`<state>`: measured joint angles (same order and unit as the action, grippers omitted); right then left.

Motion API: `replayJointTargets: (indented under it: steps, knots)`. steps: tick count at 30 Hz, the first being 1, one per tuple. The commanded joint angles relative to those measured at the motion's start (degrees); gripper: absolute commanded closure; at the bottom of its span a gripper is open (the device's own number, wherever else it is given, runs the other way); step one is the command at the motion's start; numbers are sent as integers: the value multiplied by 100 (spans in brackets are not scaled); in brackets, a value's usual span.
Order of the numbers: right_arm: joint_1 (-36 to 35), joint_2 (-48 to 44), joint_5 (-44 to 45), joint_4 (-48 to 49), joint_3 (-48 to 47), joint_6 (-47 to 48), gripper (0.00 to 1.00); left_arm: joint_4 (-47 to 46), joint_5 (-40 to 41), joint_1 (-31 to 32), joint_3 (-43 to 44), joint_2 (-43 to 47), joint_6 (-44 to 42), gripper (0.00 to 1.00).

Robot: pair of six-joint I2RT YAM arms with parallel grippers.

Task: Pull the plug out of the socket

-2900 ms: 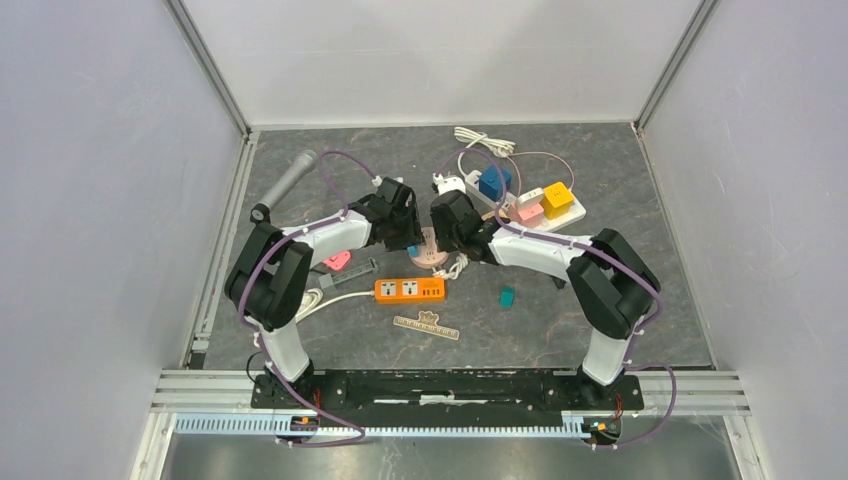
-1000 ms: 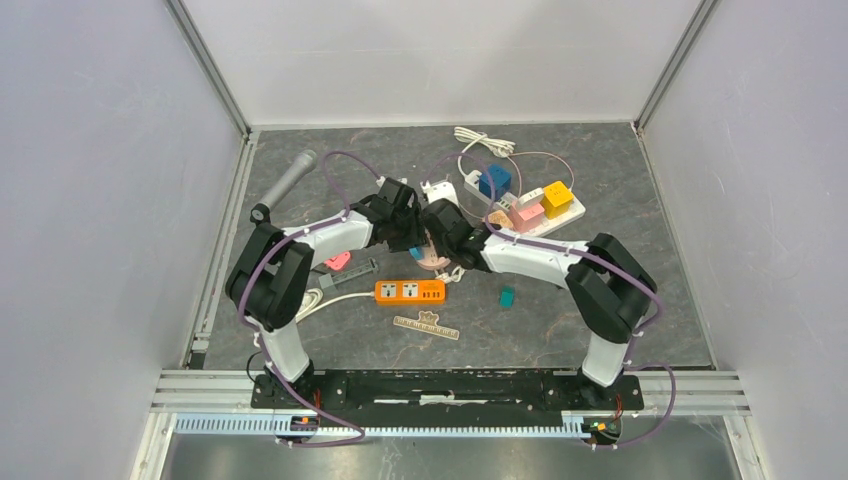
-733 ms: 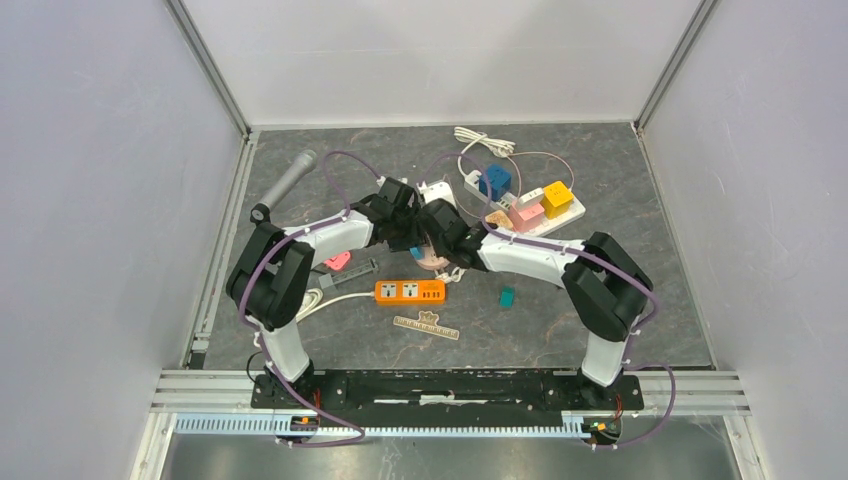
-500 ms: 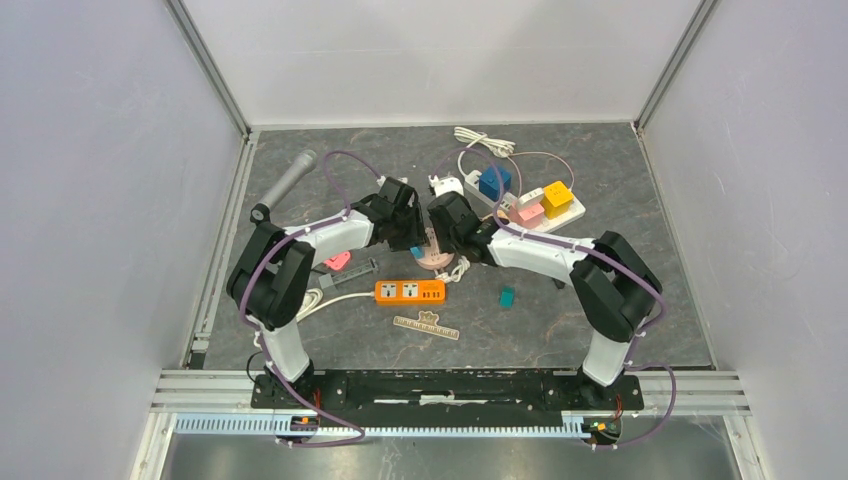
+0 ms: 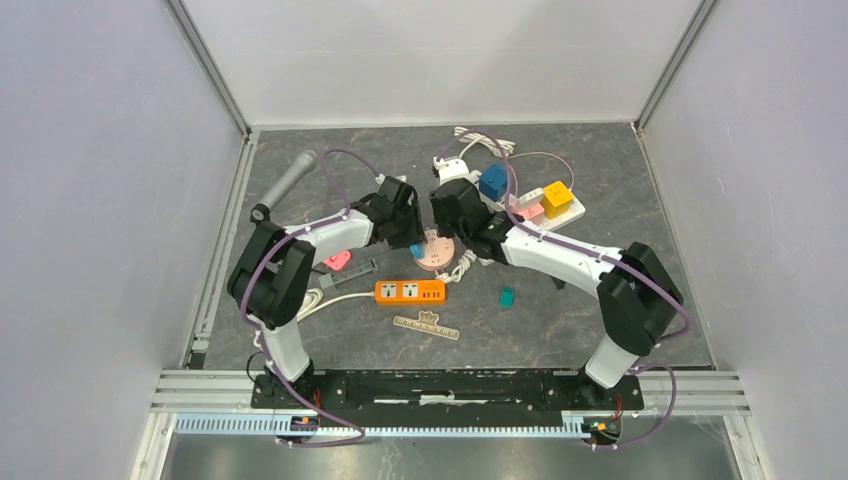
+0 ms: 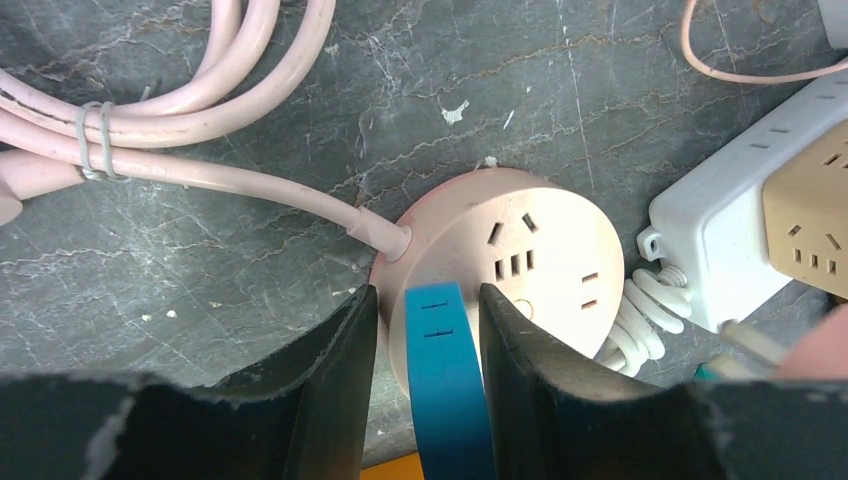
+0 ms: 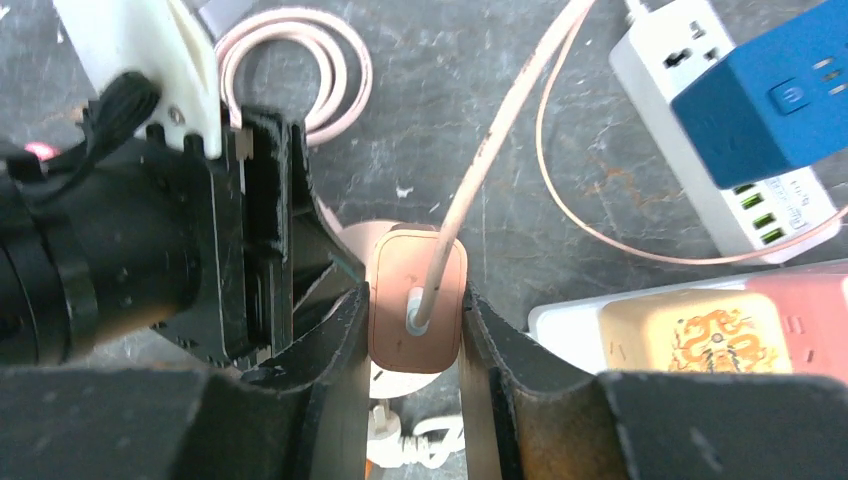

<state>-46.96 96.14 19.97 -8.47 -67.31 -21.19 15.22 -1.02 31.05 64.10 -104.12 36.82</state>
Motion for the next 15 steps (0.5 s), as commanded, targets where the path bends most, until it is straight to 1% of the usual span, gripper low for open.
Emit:
replayJointTargets:
  steps: [1, 5, 8, 10, 15]
  knots:
    - [-110, 134, 339, -170, -296, 19, 100, 938, 916, -90, -363, -498, -443, 53]
    - [-78, -249, 691, -96, 138, 2, 100, 912, 802, -86, -324, -355, -447, 53]
    - [16, -618, 857, -293, 215, 97, 100, 876, 551, -90, -202, -147, -446, 50]
    - [101, -929, 797, -332, 400, 145, 100, 810, 324, -90, -99, 31, -463, 45]
    - [282, -1781, 219, -318, 1083, 210, 100, 858, -177, -86, 277, 396, -550, 30]
